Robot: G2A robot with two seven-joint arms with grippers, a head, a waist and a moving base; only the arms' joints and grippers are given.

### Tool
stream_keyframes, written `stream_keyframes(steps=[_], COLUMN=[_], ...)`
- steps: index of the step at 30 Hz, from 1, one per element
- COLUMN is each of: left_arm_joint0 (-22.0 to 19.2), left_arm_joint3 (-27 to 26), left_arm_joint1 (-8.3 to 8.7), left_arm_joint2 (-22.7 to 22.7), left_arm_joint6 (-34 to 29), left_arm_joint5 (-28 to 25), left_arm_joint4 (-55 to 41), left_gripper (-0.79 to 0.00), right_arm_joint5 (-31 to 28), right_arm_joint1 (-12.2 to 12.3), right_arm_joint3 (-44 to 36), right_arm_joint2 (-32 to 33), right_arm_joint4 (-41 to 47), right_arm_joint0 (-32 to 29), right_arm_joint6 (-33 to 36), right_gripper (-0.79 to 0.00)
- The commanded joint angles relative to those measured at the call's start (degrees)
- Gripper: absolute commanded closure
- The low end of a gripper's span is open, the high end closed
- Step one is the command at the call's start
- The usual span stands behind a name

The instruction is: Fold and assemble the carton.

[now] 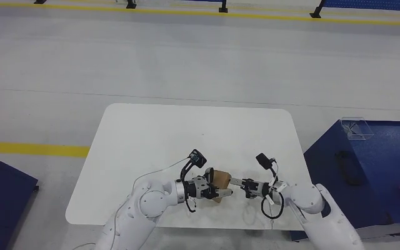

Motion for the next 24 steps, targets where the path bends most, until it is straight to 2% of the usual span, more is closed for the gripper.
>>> stream_keyframes(steps=[1,9,24], left_arm_joint0=[0.1,0.1,-0.7], left_arm_joint3=[0.0,0.1,1.4], left_arm_joint1=[0.04,0.13,0.02], left_arm_joint2=[0.1,0.6,1.9], left_arm_joint6=[0.0,0.3,0.6], left_arm_joint5=[0.0,0.1,0.6], left_arm_joint4=[0.1,-0.3,-1.0], left_gripper=[-0.785,-0.785,-0.785], right_arm_joint5=[0.5,2.6,2.9], right_arm_joint1=[-0.1,-0.6,-1.2], right_arm_joint3=[-0.1,1.2,4.3], right_arm_joint2=[-0.7,-3.9,-5.8], right_arm_joint4=[-1.2,-3.6,-3.4], right_arm_joint0=[-0.1,1.3,3.9], right_arm_joint6=[-1.3,-3.2,-3.1], right_gripper=[-0.785,-0.785,-0.785])
